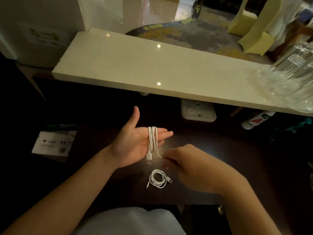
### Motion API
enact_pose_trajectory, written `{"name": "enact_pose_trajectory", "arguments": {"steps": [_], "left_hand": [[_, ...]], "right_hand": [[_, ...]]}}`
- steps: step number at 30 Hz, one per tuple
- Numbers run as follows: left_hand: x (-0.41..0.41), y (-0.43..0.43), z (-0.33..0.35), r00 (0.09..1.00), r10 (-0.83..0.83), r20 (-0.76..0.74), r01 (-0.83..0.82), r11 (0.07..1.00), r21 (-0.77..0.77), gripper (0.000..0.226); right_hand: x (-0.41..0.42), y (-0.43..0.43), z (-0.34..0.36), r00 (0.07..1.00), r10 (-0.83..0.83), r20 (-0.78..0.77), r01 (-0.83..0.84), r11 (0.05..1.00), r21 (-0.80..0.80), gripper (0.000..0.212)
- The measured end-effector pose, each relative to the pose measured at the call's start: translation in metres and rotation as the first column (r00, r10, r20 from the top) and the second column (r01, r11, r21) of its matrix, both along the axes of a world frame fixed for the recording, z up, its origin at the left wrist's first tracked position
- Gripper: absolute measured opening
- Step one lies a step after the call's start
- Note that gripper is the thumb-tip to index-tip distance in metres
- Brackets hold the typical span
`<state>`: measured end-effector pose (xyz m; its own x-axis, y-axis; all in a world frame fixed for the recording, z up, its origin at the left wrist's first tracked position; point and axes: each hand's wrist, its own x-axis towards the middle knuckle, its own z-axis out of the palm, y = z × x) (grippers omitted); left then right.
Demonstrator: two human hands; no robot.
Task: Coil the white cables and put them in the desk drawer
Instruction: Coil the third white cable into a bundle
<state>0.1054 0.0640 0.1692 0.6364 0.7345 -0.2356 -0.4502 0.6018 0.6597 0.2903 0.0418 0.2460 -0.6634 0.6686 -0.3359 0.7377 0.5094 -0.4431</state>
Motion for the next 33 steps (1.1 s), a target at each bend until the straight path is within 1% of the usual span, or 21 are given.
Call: {"name": "enact_pose_trajectory", "arguments": {"steps": [1,3,4,5,7,8,9,11,13,14,16,17,19,20,21,23,25,27,28,30,33], "left_hand": [[0.002,-0.002,-0.003,0.995,-0.083,-0.061,0.085,0.996,0.038,0.116],[0.005,-0.008,-0.002,0.958,-0.272,-0.093,0.280,0.956,0.091,0.116],[0.005,-0.010,0.001,0.936,-0.342,-0.086,0.350,0.932,0.095,0.118],[0.003,-0.012,0.005,0.923,-0.382,-0.041,0.384,0.919,0.088,0.120],[-0.002,-0.012,0.014,0.920,-0.357,0.161,0.355,0.934,0.046,0.123],[-0.005,-0.012,0.017,0.913,-0.310,0.264,0.317,0.948,0.018,0.123],[-0.008,-0.010,0.018,0.906,-0.263,0.332,0.280,0.960,-0.003,0.122],[-0.011,-0.008,0.016,0.893,-0.200,0.403,0.224,0.975,-0.012,0.115],[-0.009,-0.008,0.013,0.888,-0.131,0.441,0.162,0.986,-0.034,0.100],[-0.008,-0.009,0.012,0.898,-0.088,0.432,0.124,0.991,-0.056,0.089],[-0.007,-0.009,0.009,0.918,0.003,0.396,0.052,0.990,-0.128,0.072],[-0.006,-0.009,0.010,0.933,0.049,0.356,0.015,0.984,-0.175,0.068],[-0.003,-0.008,0.011,0.973,0.130,0.190,-0.084,0.969,-0.232,0.064],[-0.001,-0.008,0.012,0.984,0.154,0.086,-0.133,0.967,-0.216,0.063],[0.002,-0.008,0.012,0.985,0.170,-0.009,-0.169,0.970,-0.173,0.063],[0.005,-0.008,0.012,0.970,0.193,-0.146,-0.203,0.977,-0.061,0.063],[0.006,-0.009,0.013,0.949,0.210,-0.234,-0.205,0.978,0.042,0.063],[0.005,-0.009,0.015,0.924,0.212,-0.319,-0.165,0.972,0.167,0.063],[0.005,-0.008,0.017,0.908,0.210,-0.362,-0.135,0.965,0.223,0.063],[0.006,-0.007,0.021,0.875,0.217,-0.433,-0.089,0.950,0.298,0.064],[0.009,-0.006,0.028,0.843,0.232,-0.485,-0.078,0.945,0.317,0.067]], "right_hand": [[-0.001,0.003,0.010,0.998,0.027,-0.053,-0.024,0.998,0.059,0.019],[-0.002,0.018,0.019,0.985,-0.023,-0.173,0.047,0.989,0.137,0.021],[0.000,0.029,0.014,0.970,-0.088,-0.227,0.117,0.986,0.117,0.024],[0.004,0.040,0.004,0.945,-0.160,-0.286,0.183,0.982,0.054,0.028],[0.010,0.051,-0.023,0.854,-0.313,-0.415,0.251,0.947,-0.199,0.036],[0.011,0.049,-0.037,0.787,-0.406,-0.465,0.257,0.900,-0.351,0.037],[0.010,0.043,-0.050,0.717,-0.490,-0.496,0.251,0.845,-0.472,0.033],[0.001,0.024,-0.064,0.625,-0.597,-0.503,0.245,0.762,-0.600,0.026],[-0.009,0.007,-0.070,0.541,-0.688,-0.484,0.227,0.673,-0.704,0.030],[-0.013,0.002,-0.071,0.507,-0.728,-0.461,0.228,0.629,-0.743,0.032],[-0.018,-0.002,-0.069,0.469,-0.789,-0.398,0.249,0.550,-0.797,0.036],[-0.020,-0.004,-0.067,0.476,-0.795,-0.376,0.267,0.538,-0.799,0.038],[-0.024,-0.008,-0.061,0.535,-0.752,-0.384,0.307,0.597,-0.742,0.046],[-0.027,-0.010,-0.057,0.580,-0.709,-0.401,0.318,0.650,-0.690,0.050],[-0.030,-0.012,-0.055,0.619,-0.664,-0.420,0.322,0.702,-0.635,0.052],[-0.034,-0.013,-0.052,0.643,-0.605,-0.469,0.320,0.769,-0.554,0.048],[-0.033,-0.013,-0.052,0.642,-0.597,-0.481,0.305,0.774,-0.554,0.045],[-0.030,-0.011,-0.050,0.637,-0.592,-0.494,0.298,0.780,-0.550,0.045],[-0.030,-0.011,-0.049,0.635,-0.585,-0.504,0.316,0.793,-0.521,0.044],[-0.030,-0.010,-0.051,0.599,-0.585,-0.547,0.383,0.809,-0.446,0.042],[-0.033,-0.010,-0.062,0.496,-0.615,-0.613,0.480,0.783,-0.396,0.037]]}}
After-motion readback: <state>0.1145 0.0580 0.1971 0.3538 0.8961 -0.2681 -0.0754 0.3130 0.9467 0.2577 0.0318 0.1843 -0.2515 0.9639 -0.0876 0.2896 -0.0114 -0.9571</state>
